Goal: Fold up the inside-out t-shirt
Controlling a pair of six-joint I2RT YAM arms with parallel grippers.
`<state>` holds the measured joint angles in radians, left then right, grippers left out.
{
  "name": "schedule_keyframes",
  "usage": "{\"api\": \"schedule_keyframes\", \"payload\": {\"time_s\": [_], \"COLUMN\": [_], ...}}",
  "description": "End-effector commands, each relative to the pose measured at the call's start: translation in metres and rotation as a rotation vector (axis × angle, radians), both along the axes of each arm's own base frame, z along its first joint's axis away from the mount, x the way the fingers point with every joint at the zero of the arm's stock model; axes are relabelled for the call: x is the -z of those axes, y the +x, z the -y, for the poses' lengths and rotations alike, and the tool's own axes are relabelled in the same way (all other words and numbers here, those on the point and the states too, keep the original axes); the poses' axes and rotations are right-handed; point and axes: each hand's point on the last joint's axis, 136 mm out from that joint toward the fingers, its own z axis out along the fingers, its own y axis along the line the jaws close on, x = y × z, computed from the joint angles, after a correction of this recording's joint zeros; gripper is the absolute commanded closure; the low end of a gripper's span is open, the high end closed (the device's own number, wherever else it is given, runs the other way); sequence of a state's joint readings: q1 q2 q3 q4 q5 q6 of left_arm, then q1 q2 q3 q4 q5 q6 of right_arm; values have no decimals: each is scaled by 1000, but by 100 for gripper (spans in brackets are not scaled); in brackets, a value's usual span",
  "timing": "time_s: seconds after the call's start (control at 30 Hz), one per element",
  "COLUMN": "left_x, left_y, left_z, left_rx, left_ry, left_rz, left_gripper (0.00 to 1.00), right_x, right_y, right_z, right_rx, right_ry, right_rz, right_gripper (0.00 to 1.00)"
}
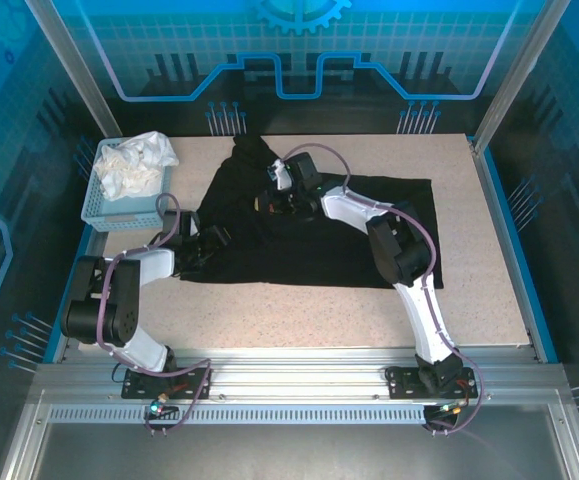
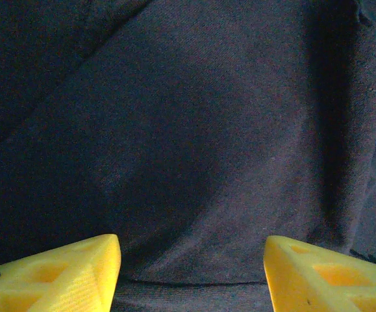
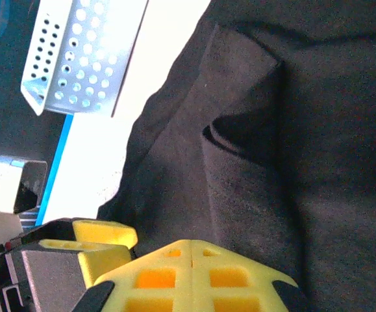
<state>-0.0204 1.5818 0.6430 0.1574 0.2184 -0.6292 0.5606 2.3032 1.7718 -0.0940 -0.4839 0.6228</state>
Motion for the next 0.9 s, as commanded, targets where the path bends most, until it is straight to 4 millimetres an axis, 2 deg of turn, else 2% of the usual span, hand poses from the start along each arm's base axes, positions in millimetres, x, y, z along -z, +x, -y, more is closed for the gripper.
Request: {"api": "schedule_keyframes", "payload": {"time_s": [0.0, 0.03, 0.07, 0.1, 0.17, 0.53, 0.7, 0.87], "left_x": [17, 17, 17, 17, 16, 13, 15, 17], "left_y": [-13, -13, -13, -13, -13, -13, -13, -12], "left_z": [-1, -1, -1, -1, 0, 1, 2, 3], "left_rx": [-4, -4, -3, -3, 0, 1, 2, 3], "left_ry": [-17, -20, -22, -21, -22, -32, -39, -42], "left_rz": [-63, -64, -64, -63, -62, -50, -50, -52], "left_gripper": [38, 38, 38, 38, 38, 38, 38, 38], "right_x": [3, 12, 12, 29, 40, 65, 68, 62], "right_y": [-1, -2, -4, -7, -9, -11, -14, -16], "right_z": [13, 16, 14, 14, 12, 1, -6, -11], "right_rx": [52, 58, 55, 52, 54, 16, -19, -54], "right_ry": [-141, -193, -226, -273, -329, -485, -505, -476], "right_rz": [1, -20, -28, -68, -86, -126, -122, -108], "right_gripper": [86, 80, 73, 69, 63, 52, 57, 82]}}
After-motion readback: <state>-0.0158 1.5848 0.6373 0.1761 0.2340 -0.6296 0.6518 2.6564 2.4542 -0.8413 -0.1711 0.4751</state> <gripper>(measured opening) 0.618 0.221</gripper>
